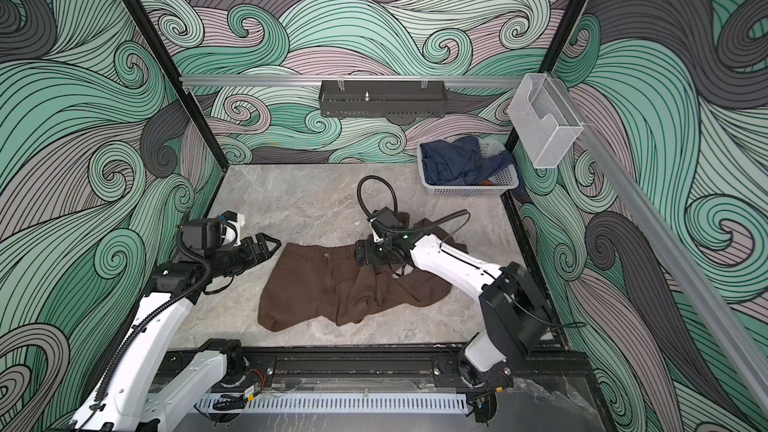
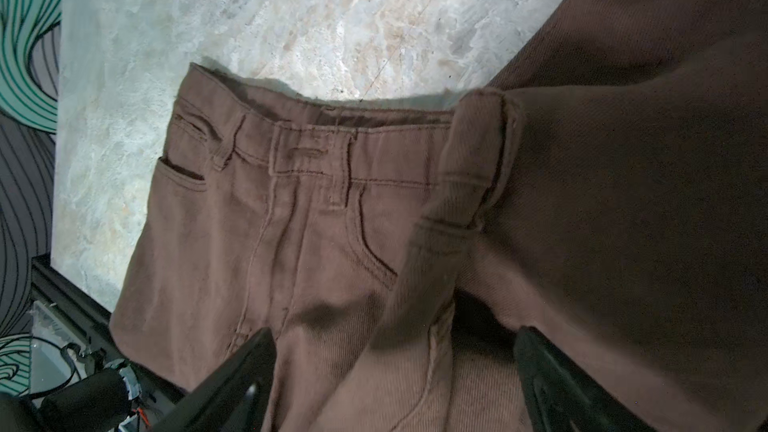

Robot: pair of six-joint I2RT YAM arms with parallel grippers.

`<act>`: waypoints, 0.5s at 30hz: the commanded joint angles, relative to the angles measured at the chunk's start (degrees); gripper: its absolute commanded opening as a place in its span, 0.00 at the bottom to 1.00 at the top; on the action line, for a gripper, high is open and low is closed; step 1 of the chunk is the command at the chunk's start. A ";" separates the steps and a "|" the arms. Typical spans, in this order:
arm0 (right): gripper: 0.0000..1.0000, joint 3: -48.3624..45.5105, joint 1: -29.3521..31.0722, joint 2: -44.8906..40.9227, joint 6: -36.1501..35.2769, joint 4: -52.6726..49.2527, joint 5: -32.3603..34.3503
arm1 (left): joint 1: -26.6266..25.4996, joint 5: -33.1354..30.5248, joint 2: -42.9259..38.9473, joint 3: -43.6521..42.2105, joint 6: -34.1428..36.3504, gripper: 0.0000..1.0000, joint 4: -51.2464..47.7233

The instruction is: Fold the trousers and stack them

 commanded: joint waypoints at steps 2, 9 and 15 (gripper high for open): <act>0.88 3.12 -2.16 4.28 0.98 1.63 -2.33 | 0.17 0.01 -1.15 -0.08 -0.85 0.85 -0.65; 0.47 12.25 -3.41 13.76 1.62 -2.14 -5.73 | 0.22 1.25 -1.04 -0.14 -0.34 0.85 -1.08; 0.00 22.38 -3.65 13.34 0.87 -10.05 -3.44 | 0.26 -0.04 -0.36 4.88 3.57 0.86 -4.13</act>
